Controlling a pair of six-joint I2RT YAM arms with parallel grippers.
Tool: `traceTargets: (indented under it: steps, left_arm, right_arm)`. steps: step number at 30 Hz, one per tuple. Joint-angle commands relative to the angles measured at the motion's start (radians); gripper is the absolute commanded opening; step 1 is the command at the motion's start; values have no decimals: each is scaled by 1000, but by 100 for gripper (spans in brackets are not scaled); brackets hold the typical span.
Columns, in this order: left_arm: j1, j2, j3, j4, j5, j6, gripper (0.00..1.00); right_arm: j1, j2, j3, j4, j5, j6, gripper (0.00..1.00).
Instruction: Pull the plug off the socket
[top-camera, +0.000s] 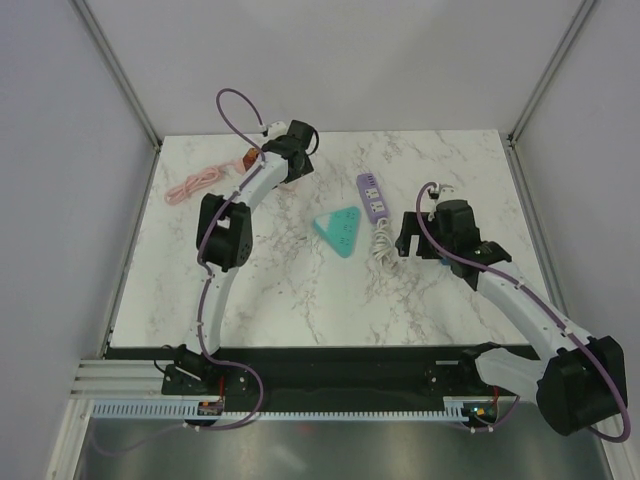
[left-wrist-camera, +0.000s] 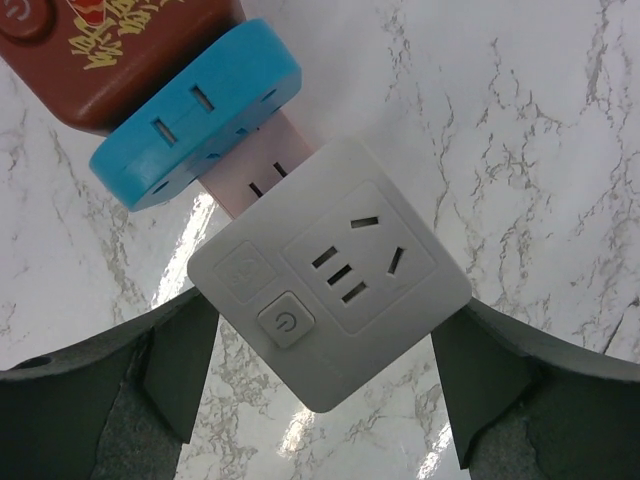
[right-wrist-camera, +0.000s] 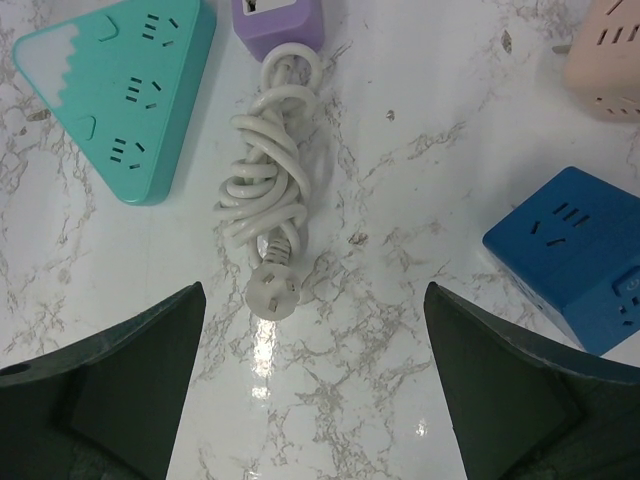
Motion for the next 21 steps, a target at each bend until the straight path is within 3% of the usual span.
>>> traceTargets:
  steps: [1,7,10,12,16,18,21]
  left_arm:
    - [24,30,36,25,-54,-52,90]
    - [38,39,36,35,-43,-57,90]
    - [39,35,30,36,-46,-43,84]
    - [41,22,22,36,-50,-18,75]
    - [56,-1,-13,38,-18,44,40]
    - [59,-21,-30,38,-6,68,36]
    - [61,-68,-90,38,-4,107,21]
  right_arm:
    - [3,16,-1,46,-10,-19,98]
    - [3,46,-2,65,-10,-16,98]
    - [3,42,-2,66,-9,-13,98]
    - [3,36,-2,66,-33,-8,98]
    - [3,4,0,48,-47,-5,98]
    - [1,-10,2,31,-50,-2,98]
    - [3,-55,0,-1,-53,6,98]
